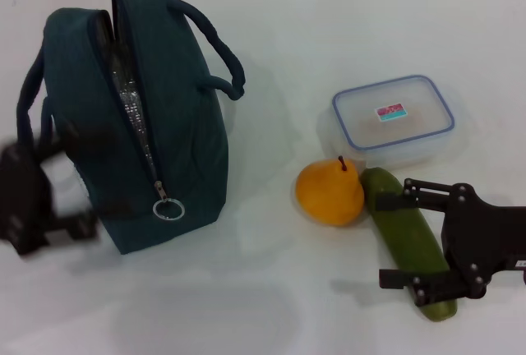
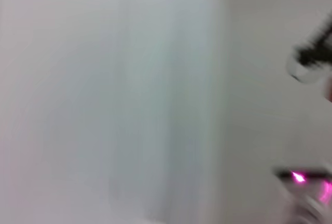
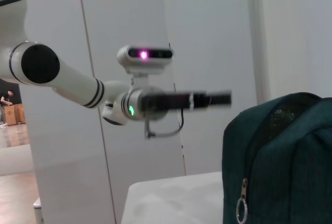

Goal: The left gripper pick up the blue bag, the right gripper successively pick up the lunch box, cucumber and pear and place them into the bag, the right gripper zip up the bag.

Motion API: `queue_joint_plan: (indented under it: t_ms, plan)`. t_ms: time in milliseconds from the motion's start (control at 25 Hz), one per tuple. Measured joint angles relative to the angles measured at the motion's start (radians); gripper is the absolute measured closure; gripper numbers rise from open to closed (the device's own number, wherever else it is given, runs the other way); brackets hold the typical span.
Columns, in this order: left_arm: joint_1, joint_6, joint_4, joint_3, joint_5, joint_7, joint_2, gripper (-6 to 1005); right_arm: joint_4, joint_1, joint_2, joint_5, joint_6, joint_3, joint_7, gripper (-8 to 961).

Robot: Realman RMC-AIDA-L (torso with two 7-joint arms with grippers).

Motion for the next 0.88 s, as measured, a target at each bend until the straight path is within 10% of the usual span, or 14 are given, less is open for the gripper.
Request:
queue_joint_plan:
  t_ms: [360,560,880]
  plan:
    - [-0.135,-0.142,0.042,-0.395,-0.066,-0.35,0.025,117,0.0,-0.002,0.0,0.023,0.029,0.0,-0.004,88]
    - [-0.211,-0.3,0.053,-0.4,-0.023,-0.503,0.064,118,0.0,-0.004,0.0,0.027,0.043,0.002,-0.011,92]
    - [-0.352,-0.456,0.29,-0.335,0.408,-1.022,0.099,120,0.001,-0.007,-0.003,0.064,0.062,0.004,-0.036,97]
